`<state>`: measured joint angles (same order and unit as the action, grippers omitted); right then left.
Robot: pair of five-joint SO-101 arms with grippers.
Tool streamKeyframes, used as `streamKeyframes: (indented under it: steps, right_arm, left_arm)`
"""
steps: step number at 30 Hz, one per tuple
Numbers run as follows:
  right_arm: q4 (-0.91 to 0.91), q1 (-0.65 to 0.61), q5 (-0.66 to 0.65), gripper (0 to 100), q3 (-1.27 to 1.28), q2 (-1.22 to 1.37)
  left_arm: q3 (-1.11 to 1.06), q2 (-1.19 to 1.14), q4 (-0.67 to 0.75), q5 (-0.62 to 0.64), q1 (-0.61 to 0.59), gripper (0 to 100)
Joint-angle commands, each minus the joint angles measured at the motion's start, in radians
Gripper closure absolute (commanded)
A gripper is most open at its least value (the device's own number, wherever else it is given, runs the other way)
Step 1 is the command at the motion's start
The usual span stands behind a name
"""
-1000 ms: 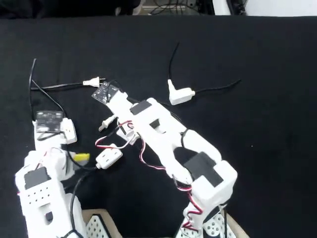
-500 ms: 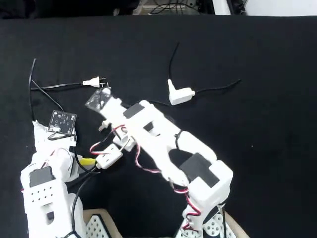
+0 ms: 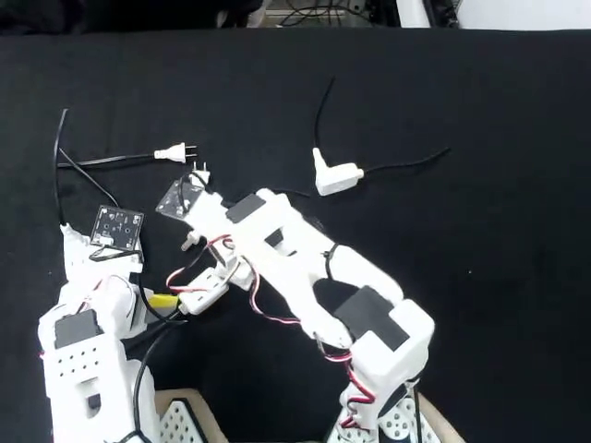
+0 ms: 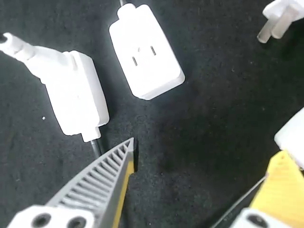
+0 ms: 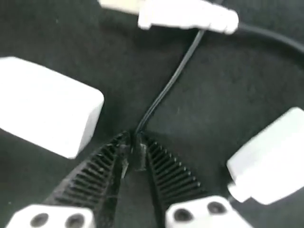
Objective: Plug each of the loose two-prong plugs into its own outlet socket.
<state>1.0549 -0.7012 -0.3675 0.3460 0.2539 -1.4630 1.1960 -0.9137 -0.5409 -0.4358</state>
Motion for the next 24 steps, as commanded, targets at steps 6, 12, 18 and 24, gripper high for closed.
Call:
streamKeyframes:
  steps: [6,12,18,24]
  right_arm:
    - [0.12,0.15,-0.075,98.7,0.051,-0.392]
    - [0.147,0.178,-0.14,98.7,0.173,-0.647]
    - [-0.186,0.046,-0.075,93.6,0.289,-0.535]
    - [-0.446,0.041,0.316,82.8,0.134,-0.291]
  left_arm:
    - [0.004,0.009,0.002,-0.008,0.012,59]
    - [0.004,0.009,0.002,-0.008,0.015,59]
    - [0.004,0.009,-0.003,-0.008,0.007,59]
    - [0.004,0.009,0.0,-0.003,-0.001,59]
